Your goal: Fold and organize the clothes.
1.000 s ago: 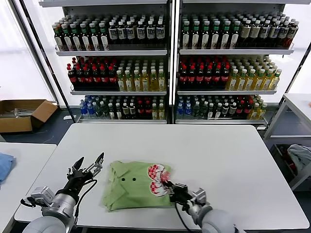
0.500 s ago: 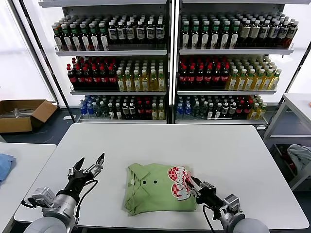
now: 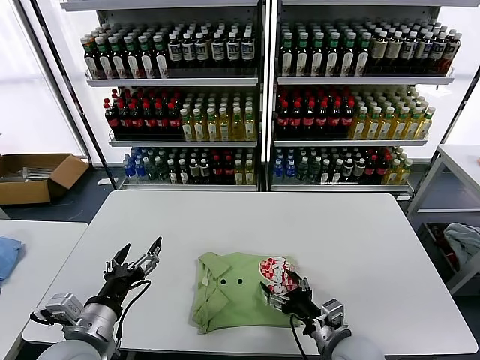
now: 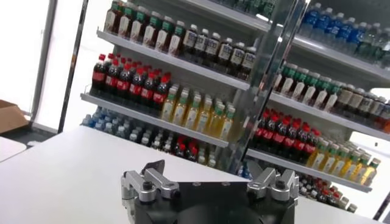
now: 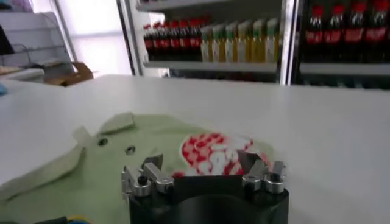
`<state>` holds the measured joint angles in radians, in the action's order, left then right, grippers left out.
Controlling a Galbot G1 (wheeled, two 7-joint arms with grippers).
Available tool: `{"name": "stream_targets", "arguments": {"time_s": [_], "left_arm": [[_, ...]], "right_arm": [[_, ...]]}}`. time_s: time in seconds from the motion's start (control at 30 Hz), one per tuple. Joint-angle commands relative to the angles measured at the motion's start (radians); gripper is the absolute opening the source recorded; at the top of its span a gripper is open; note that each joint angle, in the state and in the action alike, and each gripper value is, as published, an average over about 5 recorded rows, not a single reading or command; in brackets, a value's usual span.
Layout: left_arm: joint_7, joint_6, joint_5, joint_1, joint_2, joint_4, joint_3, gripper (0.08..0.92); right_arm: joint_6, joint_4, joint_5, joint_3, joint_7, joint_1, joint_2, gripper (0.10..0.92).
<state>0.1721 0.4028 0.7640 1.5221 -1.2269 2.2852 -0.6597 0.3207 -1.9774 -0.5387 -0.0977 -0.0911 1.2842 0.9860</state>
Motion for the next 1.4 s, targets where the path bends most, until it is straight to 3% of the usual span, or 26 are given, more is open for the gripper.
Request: {"name": "stream_targets", "arguments": {"time_s": [0.03,0.3,0.6,0.8,1.1,1.4], "left_arm": [[-0.006,-0.009,-0.002,0.023,-0.007,0.005,-0.015,0.823],[-0.006,-0.006,-0.003,0.006,0.004,0.001,0.008,0.823],[-0.011,-0.009,-0.004,0.024,0.002,-0.002,-0.005,0.823],[-0.012,-0.01,-0.004,0.024,-0.007,-0.005,-0.016,0.823],[-0.014,-0.01,-0.008,0.0,-0.007,-0.031,-0.011,0.823],[-0.044,-0.015,-0.013,-0.007,0.003,-0.052,-0.042,0.823]], "right_arm": [[0.072,0.017,-0.038,0.083,-0.1,-0.034,0.038,0.81],[-0.006,-0.128,-0.035,0.115,-0.127,-0.165,0.084,0.823],[0.124,0.176,0.077,0.295,-0.123,-0.28,0.199,0.823],[0.141,0.245,0.103,0.297,-0.166,-0.267,0.201,0.823],[-0.094,0.009,0.018,0.19,-0.141,-0.258,0.134,0.823],[-0.145,-0.179,0.06,-0.161,-0.068,-0.105,0.063,0.823]]}}
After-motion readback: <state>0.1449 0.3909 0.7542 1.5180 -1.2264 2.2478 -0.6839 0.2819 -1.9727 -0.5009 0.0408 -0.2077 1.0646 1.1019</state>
